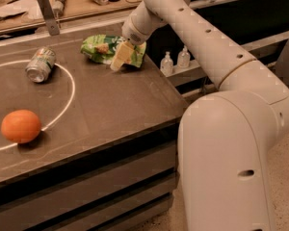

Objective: Pick green rice chip bag

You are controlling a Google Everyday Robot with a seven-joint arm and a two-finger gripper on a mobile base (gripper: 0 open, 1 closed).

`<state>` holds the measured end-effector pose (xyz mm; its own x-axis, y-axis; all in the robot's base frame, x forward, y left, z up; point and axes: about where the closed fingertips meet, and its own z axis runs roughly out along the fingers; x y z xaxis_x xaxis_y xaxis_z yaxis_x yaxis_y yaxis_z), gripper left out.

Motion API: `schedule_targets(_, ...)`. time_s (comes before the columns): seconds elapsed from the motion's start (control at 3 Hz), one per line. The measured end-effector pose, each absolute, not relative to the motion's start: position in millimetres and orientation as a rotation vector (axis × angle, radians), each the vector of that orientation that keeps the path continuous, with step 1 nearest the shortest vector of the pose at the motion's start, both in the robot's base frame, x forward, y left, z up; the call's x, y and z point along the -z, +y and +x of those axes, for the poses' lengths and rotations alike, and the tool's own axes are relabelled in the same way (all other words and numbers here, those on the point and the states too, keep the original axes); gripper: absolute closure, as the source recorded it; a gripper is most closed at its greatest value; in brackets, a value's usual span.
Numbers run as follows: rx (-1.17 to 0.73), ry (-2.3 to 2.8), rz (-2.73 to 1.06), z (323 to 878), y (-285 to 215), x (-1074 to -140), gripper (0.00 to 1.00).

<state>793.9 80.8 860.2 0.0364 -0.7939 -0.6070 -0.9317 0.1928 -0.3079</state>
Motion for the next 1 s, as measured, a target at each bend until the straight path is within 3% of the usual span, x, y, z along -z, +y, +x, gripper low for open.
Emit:
schedule_targets(0.67,-0.279,1.786,-1.649,790.2,81.1,-854.1,0.1)
schedule_targets(1.0,-0.289,1.792,-1.676,786.0,81.8,-850.1,0.29)
